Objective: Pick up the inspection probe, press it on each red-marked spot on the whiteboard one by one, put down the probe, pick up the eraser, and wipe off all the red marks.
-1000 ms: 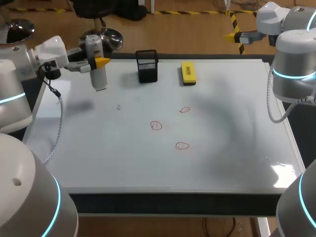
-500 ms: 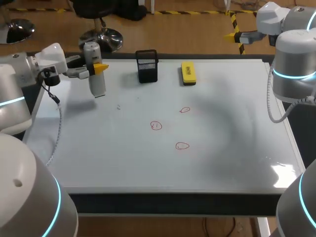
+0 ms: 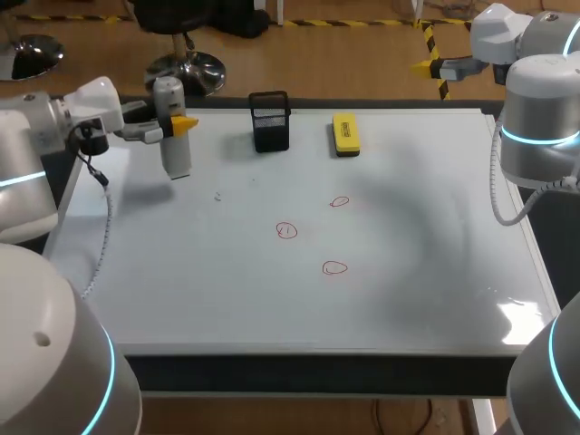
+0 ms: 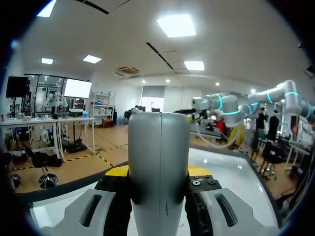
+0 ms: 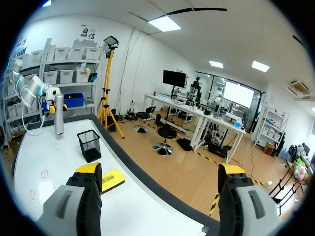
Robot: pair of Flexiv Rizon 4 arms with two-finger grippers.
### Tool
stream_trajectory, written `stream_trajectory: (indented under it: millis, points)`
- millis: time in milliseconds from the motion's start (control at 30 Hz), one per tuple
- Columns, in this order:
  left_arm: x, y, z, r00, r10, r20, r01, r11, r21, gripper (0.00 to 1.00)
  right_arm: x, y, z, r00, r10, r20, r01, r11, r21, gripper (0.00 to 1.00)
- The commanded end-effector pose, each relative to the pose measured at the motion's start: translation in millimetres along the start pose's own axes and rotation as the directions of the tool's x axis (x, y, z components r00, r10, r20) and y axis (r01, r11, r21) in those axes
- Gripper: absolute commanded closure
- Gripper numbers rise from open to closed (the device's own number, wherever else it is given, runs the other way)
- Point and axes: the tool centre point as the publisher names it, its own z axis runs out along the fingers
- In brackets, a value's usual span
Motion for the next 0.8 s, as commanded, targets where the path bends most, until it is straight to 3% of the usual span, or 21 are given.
stream_trajectory:
  millis: [33,633,800]
  points:
    - [0.4,-1.7,0,1.000,-0.001,0.001,0.001,1.000,-0.001,1.00,0,0,0,1.000,0.000,0.000,0.000,1.000,0.000,0.00]
    - [0.4,-1.7,0,1.000,-0.001,0.001,0.001,1.000,-0.001,1.00,0,0,0,1.000,0.000,0.000,0.000,1.000,0.000,0.00]
    - [0.4,-1.7,0,1.000,-0.001,0.001,0.001,1.000,-0.001,1.00,-3,9,22,0.983,-0.089,-0.161,0.096,0.995,0.035,0.00]
